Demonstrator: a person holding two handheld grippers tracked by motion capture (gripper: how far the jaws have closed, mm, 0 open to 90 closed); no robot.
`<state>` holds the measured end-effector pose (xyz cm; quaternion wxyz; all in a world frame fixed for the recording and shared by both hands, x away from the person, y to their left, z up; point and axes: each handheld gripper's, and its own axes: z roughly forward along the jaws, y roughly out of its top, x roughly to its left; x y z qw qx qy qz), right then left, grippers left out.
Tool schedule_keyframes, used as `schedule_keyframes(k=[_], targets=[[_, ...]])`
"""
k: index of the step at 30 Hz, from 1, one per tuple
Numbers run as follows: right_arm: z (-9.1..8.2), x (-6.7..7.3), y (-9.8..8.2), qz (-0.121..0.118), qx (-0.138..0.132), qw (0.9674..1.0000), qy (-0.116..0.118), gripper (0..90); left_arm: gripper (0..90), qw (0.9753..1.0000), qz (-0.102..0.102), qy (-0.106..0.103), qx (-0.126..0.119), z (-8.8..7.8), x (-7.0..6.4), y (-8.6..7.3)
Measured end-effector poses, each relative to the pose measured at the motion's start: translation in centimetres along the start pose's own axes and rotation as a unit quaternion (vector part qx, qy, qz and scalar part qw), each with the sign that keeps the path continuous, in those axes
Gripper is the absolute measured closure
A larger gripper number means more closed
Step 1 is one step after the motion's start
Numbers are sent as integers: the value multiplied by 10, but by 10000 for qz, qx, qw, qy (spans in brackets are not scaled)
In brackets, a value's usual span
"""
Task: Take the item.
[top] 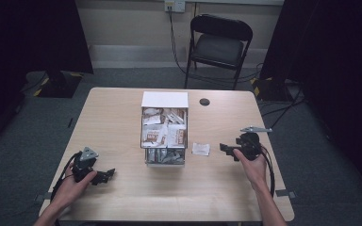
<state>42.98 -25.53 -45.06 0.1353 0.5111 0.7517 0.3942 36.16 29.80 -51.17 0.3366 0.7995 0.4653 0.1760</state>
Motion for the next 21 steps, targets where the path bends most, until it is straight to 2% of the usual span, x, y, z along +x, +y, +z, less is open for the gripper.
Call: schedule_keyframes(k=[5, 14, 21], targets=[[-19, -1, -10, -13, 11, 10000, -83, 156, 0, 10000, -1, 0, -1, 0, 0, 0], [-47, -7, -34, 134, 104, 9995, -278, 157, 0, 10000, -1, 1, -1, 0, 0, 0], [-53, -14, -55, 224, 221, 9981, -522, 157, 0, 10000, 0, 2, 0, 0, 0, 0]])
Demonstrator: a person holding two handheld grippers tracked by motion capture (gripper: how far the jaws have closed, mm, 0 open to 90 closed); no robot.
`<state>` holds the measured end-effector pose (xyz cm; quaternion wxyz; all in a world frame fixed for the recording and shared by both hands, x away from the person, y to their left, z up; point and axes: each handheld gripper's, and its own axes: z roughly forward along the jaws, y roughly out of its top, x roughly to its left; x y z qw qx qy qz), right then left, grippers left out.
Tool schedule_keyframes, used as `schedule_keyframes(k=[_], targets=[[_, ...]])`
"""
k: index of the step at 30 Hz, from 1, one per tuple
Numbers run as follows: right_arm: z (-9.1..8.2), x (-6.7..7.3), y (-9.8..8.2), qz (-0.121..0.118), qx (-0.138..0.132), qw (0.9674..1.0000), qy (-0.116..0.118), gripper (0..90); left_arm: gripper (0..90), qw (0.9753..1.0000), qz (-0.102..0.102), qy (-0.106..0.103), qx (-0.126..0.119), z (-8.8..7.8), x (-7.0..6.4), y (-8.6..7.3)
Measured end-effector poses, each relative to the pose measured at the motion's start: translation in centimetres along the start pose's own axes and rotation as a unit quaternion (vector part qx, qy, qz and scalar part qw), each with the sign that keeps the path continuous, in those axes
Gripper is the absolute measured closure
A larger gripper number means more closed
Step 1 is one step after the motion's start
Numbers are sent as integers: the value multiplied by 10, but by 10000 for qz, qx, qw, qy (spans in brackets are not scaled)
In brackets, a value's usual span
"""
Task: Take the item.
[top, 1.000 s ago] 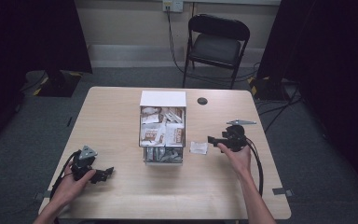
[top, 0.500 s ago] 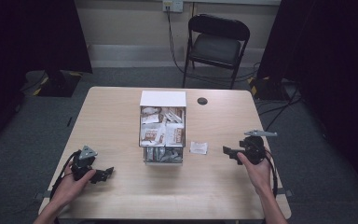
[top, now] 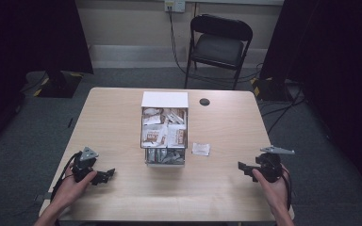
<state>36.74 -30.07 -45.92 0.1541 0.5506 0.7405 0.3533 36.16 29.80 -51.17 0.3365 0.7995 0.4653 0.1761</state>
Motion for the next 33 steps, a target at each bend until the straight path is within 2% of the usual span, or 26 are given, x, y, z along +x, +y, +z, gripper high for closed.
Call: schedule_keyframes(k=[2, 4, 7, 9, 11, 15, 21, 33], targets=[[3, -4, -8, 88, 32, 9999, -52, 157, 0, 10000, 0, -1, 1, 0, 0, 0], [6, -8, -14, 37, 240, 9994, -248, 157, 0, 10000, 0, 0, 0, 0, 0, 0], [10, -14, -25, 132, 452, 9978, -463, 167, 0, 10000, 1, 1, 0, 0, 0, 0], [9, -16, -28, 99, 433, 9965, -703, 171, 0, 10000, 2, 0, 1, 0, 0, 0], [8, -19, -30, 98, 363, 9958, -830, 167, 0, 10000, 0, 0, 0, 0, 0, 0], [12, -15, -35, -183, 231, 9941, -1043, 129, 0, 10000, 1, 0, 0, 0, 0, 0], [15, -12, -42, -138, -61, 9939, -1096, 75, 0, 10000, 0, 0, 1, 0, 0, 0], [17, -9, -42, -86, -89, 9928, -1192, 65, 0, 10000, 2, 1, 1, 0, 0, 0]])
